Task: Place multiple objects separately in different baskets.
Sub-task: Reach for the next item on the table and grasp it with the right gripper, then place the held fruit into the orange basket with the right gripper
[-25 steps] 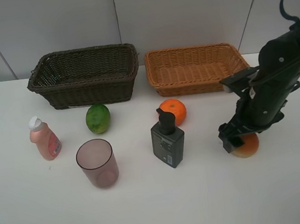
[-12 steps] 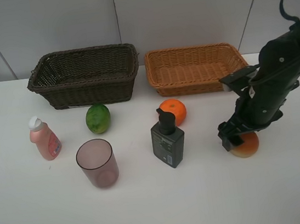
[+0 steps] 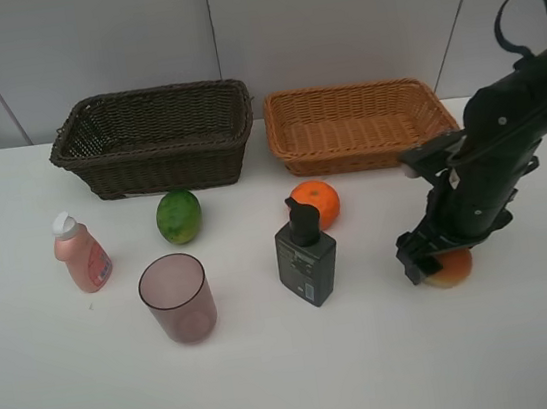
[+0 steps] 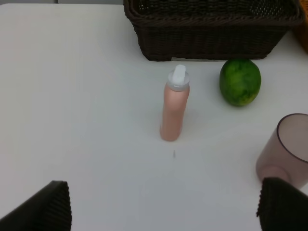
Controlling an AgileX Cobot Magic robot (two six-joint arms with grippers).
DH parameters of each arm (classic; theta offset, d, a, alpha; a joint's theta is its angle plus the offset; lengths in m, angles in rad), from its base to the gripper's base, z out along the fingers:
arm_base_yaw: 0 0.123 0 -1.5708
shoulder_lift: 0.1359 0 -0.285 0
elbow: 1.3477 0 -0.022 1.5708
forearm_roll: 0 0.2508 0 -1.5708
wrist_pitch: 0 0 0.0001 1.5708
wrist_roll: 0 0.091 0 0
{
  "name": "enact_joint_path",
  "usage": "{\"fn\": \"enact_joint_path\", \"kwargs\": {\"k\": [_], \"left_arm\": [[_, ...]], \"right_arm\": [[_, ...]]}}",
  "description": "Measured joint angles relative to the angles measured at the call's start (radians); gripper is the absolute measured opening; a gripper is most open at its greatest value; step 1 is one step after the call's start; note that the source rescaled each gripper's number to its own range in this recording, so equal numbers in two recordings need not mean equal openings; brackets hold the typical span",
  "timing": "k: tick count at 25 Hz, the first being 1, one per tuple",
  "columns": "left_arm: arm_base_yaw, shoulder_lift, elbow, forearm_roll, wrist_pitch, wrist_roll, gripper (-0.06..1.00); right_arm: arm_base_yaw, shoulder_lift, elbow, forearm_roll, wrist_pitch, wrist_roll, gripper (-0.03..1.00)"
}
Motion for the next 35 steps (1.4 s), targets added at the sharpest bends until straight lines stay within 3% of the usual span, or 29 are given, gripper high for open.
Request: {"fn": "enact_joint_path", "kwargs": {"k": [11, 15, 17, 20, 21, 35], "left_arm": [[0.000, 0.000, 0.000, 0.000, 0.000, 0.000, 1.00], [0.000, 0.000, 0.000, 0.000, 0.000, 0.000, 1.00], [0.000, 0.000, 0.000, 0.000, 0.000, 0.000, 1.00], [0.000, 0.000, 0.000, 0.000, 0.000, 0.000, 1.00], [0.000, 0.000, 0.000, 0.000, 0.000, 0.000, 1.00], [0.000, 0.000, 0.000, 0.000, 0.000, 0.000, 1.00]], "right_arm": [[0.000, 0.034, -0.001, -0.004, -0.001, 0.000, 0.94], [0.000, 0.034, -0.001, -0.004, -0.002, 0.000, 0.86], [0.000, 0.034, -0.001, -0.001, -0.004, 0.000, 0.77], [0.000, 0.034, -0.001, -0.001, -0.009, 0.001, 0.46], [0.000, 0.034, -0.001, -0.001, -0.009, 0.002, 0.44], [0.000, 0.034, -0.001, -0.001, -0.010, 0.002, 0.44]]}}
